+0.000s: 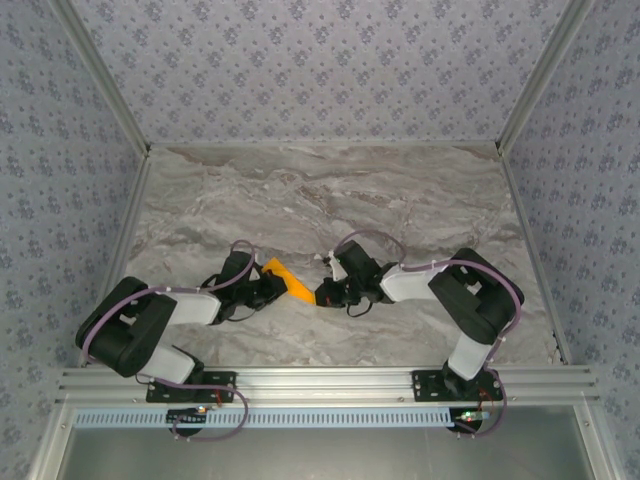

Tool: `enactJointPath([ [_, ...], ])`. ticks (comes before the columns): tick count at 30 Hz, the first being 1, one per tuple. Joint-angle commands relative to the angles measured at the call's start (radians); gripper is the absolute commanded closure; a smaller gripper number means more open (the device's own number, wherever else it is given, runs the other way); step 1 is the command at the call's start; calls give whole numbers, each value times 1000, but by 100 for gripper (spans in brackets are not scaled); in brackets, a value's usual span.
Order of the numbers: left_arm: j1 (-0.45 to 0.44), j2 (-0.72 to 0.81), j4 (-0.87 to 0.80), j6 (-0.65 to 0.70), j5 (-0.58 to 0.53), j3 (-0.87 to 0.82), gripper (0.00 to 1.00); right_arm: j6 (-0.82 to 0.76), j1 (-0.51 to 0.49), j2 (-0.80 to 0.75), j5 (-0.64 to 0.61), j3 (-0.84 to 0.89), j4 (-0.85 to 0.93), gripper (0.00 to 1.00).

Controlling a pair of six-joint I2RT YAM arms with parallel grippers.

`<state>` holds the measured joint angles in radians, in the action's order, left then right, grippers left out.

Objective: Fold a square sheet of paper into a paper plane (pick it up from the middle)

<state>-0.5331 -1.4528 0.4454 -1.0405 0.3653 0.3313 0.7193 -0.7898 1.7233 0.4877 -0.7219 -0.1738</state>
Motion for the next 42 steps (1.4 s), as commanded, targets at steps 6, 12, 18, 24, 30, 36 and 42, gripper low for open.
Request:
enactJointPath([
  [6, -3, 19, -99, 5, -26, -26, 91, -18, -7, -75, -23, -17, 80, 94],
  [12, -3, 26, -106, 12, -25, -21, 91, -37, -29, -43, -9, -46, 103, 94],
  [18, -3, 31, -113, 18, -20, -16, 91, -29, -23, 18, -46, -26, 114, 95],
  [24, -3, 34, -118, 24, -16, -9, 91, -33, -17, -42, -26, -56, 119, 95],
  [30, -2, 39, -131, 34, -14, 6, 91, -58, -19, -17, -21, -147, 147, 94],
  [36, -2, 39, -136, 39, -12, 16, 91, -54, -20, 90, -24, -189, 126, 95],
  [42, -1, 43, -137, 72, 6, 47, 91, -60, -16, 115, -47, -154, 146, 95],
])
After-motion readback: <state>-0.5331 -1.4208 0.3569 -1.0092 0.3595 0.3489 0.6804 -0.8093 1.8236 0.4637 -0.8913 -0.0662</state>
